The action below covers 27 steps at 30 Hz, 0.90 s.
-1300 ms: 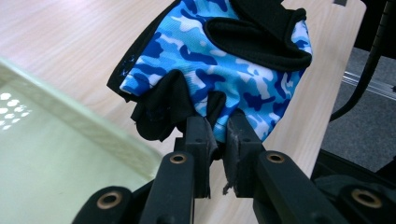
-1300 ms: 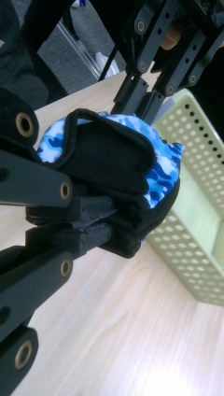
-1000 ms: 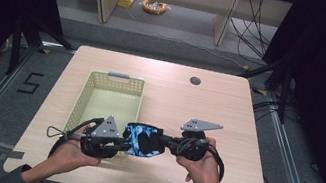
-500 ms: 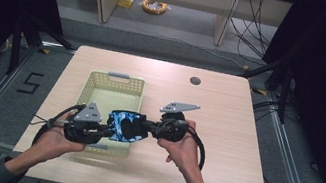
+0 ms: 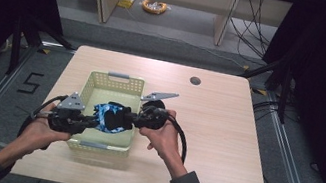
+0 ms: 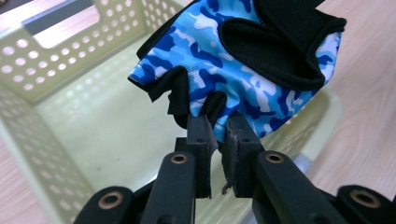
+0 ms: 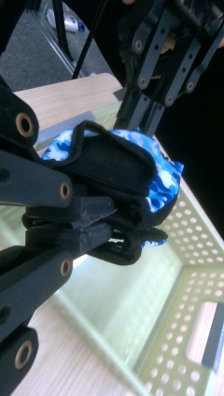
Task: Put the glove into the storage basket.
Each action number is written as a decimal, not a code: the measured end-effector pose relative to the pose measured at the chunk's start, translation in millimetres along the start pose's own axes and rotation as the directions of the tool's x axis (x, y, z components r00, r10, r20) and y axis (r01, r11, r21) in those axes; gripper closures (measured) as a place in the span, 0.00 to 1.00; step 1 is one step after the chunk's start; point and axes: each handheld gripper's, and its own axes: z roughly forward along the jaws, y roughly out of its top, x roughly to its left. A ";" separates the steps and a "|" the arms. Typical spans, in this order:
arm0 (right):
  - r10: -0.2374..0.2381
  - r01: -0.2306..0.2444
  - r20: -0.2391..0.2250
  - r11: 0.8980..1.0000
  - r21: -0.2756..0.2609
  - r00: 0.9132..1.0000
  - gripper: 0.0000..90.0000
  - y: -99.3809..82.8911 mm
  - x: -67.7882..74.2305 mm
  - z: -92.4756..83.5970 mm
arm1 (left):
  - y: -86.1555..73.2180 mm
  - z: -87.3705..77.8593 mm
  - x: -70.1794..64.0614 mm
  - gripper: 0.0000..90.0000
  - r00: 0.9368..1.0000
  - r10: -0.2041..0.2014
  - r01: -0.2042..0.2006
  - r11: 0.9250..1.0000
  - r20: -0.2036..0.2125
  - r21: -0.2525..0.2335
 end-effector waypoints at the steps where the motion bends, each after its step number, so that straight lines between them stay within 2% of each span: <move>1: 0.004 -0.004 -0.005 1.000 -0.003 1.000 0.97 2.3 1.1 2.2 | -1.1 -2.0 2.6 0.90 1.000 -0.005 0.005 1.000 -0.003 -0.002; 7: 0.008 -0.009 -0.037 1.000 -0.003 0.999 0.97 12.4 9.0 18.4 | -8.5 -18.5 14.1 0.90 1.000 -0.015 0.015 1.000 -0.028 0.004; 14: 0.039 -0.039 -0.091 0.999 0.003 0.995 0.97 9.5 17.4 44.3 | -22.9 -32.5 23.3 0.90 0.998 -0.014 0.017 0.999 -0.057 0.043; 18: 0.059 -0.058 -0.099 0.998 0.017 0.993 0.97 4.6 19.9 56.1 | -30.3 -30.1 25.8 0.89 0.998 -0.037 0.041 0.997 -0.058 0.064; 19: 0.069 -0.067 -0.101 0.997 0.022 0.992 0.97 2.4 19.6 59.1 | -30.8 -29.7 26.8 0.89 0.998 -0.028 0.032 0.997 -0.060 0.072; 23: 0.102 -0.098 -0.094 0.994 0.043 0.990 0.97 -4.7 14.7 65.5 | -31.9 -20.6 26.6 0.89 0.998 -0.034 0.038 0.995 -0.051 0.087; 25: 0.131 -0.126 -0.077 0.990 0.061 0.988 0.97 -9.3 9.5 67.2 | -30.3 -11.3 24.1 0.88 0.999 -0.024 0.029 0.995 -0.049 0.099; 27: 0.135 -0.131 -0.048 0.989 0.072 0.990 0.97 -12.4 5.1 66.9 | -28.8 -1.7 21.2 0.87 0.999 -0.029 0.033 0.993 -0.041 0.109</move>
